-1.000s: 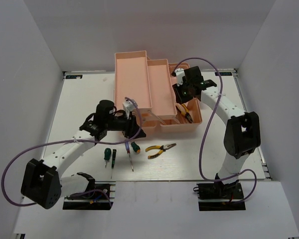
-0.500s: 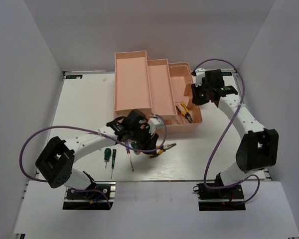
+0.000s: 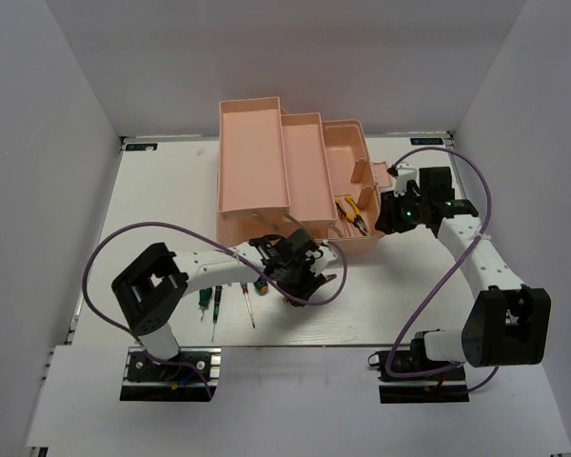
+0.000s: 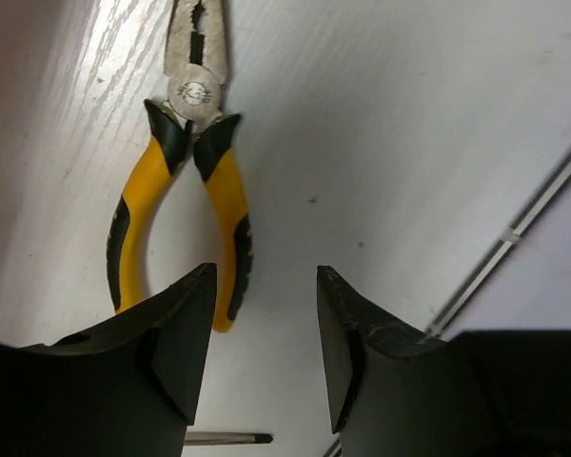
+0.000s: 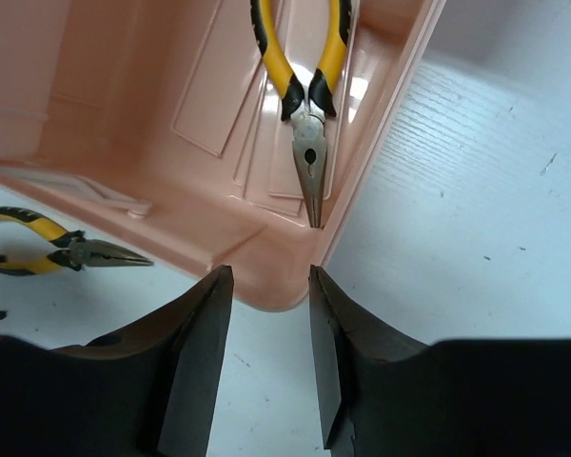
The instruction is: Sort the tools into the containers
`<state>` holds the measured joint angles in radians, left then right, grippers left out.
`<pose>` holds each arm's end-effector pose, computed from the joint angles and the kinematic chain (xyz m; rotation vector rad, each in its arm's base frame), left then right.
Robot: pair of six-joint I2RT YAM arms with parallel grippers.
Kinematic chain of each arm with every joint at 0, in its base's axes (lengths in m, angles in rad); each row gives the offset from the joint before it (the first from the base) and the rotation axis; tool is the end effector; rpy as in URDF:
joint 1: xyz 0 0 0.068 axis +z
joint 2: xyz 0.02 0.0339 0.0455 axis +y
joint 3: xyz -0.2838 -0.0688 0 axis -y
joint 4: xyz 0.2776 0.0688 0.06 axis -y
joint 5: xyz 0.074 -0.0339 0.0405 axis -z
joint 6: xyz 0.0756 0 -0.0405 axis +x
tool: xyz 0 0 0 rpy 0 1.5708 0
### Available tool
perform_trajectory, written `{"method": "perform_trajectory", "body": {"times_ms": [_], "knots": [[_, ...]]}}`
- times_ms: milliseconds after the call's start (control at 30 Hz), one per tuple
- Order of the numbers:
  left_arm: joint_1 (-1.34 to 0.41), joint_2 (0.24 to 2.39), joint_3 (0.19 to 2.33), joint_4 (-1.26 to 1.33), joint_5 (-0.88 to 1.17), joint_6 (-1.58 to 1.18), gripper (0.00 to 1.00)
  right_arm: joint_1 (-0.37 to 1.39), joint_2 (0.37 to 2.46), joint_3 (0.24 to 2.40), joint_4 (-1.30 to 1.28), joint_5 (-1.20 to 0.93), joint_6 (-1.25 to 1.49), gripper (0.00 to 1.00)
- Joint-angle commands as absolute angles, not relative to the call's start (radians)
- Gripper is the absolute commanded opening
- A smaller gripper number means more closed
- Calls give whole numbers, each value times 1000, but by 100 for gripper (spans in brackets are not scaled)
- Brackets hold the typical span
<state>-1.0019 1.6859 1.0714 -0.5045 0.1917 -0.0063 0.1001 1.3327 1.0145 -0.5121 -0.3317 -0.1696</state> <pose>0.1919 -0.3268 0.1511 1.3848 2.4192 -0.5440 0.3295 0.0578 0.2520 -0.4708 2.3258 0.3642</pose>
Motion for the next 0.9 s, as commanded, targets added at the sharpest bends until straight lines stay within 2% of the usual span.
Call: {"method": "perform_trajectory", "body": {"times_ms": [0, 167, 333, 400, 533, 567, 633, 667, 700, 733, 767, 800, 867], "knots": [[-1019, 1706, 1127, -532, 67, -20, 57, 74, 1278, 989, -471, -426, -158, 44], [-1028, 1740, 1127, -523, 35, -29, 57, 51, 1261, 962, -456, -472, -141, 46], [-1055, 1804, 1137, -546, 3, -40, 43, 28, 1250, 953, -453, -494, -137, 46], [-1066, 1816, 1137, -546, -29, -61, 42, 15, 1244, 950, -449, -503, -132, 46], [-1097, 1816, 1115, -555, -61, -71, 28, 11, 1235, 939, -446, -520, -127, 46], [-1106, 1816, 1115, -555, -61, -71, 20, -23, 1232, 939, -446, -523, -127, 46], [-1117, 1786, 1115, -564, -51, -71, 11, -29, 1229, 937, -445, -532, -123, 46], [-1126, 1769, 1124, -565, -34, -71, 0, -38, 1224, 936, -445, -538, -124, 46], [-1126, 1750, 1124, -565, 9, -71, 0, -38, 1223, 934, -446, -548, -123, 43], [-1126, 1729, 1134, -540, 43, -55, 0, -43, 1221, 934, -449, -560, -127, 36], [-1138, 1682, 1144, -526, 81, -45, 0, -51, 1220, 936, -454, -574, -143, 5], [-1138, 1657, 1144, -511, 154, -35, 0, -55, 1223, 939, -463, -574, -146, 0], [-1147, 1615, 1172, -468, 233, -11, 0, -69, 1220, 943, -485, -589, -166, 0]]}}
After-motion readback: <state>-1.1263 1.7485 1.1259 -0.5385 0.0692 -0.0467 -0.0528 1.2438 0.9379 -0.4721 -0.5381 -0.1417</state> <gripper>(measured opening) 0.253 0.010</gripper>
